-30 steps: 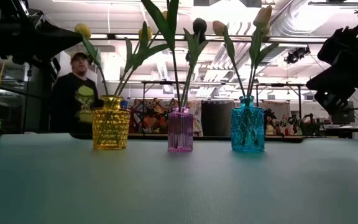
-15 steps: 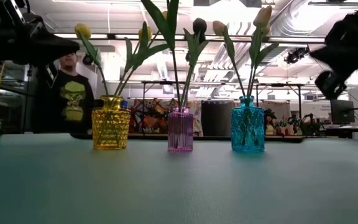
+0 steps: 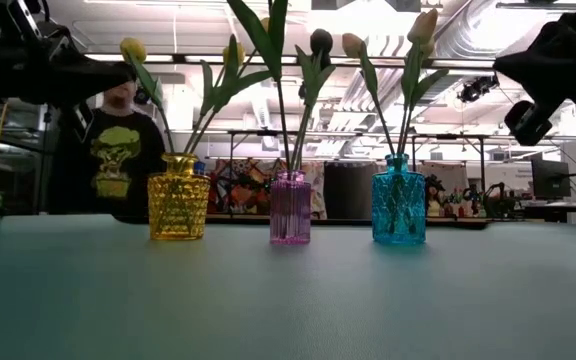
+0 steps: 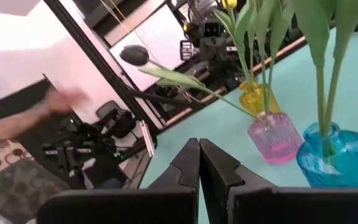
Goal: Sort flowers into vase by color
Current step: Return to Home Position
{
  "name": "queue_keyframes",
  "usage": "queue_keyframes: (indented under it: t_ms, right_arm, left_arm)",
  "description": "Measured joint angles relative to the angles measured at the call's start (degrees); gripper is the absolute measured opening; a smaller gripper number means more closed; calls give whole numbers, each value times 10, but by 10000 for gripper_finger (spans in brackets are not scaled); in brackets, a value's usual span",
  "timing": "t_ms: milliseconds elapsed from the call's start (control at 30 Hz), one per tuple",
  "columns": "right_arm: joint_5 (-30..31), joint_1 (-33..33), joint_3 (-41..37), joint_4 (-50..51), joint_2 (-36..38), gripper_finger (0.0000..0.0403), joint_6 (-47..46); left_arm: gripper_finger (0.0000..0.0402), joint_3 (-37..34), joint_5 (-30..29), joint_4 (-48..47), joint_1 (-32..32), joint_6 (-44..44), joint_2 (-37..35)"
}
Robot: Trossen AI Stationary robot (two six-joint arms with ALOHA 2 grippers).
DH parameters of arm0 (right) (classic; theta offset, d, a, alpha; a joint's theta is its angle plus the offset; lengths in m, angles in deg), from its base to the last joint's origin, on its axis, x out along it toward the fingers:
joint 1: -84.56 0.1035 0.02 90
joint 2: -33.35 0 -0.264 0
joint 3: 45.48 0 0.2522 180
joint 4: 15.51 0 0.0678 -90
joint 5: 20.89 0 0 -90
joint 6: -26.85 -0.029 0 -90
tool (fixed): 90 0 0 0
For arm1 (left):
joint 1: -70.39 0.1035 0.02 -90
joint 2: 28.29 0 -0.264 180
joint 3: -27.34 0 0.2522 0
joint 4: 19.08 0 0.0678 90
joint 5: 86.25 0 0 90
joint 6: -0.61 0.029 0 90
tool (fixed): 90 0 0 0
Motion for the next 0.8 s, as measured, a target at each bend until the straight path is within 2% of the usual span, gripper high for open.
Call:
queue_keyframes:
  t_ms: [800]
  right_arm:
    - [0, 0, 0, 19, 0, 0, 0]
  left_arm:
    - [0, 0, 0, -1, 0, 0, 3]
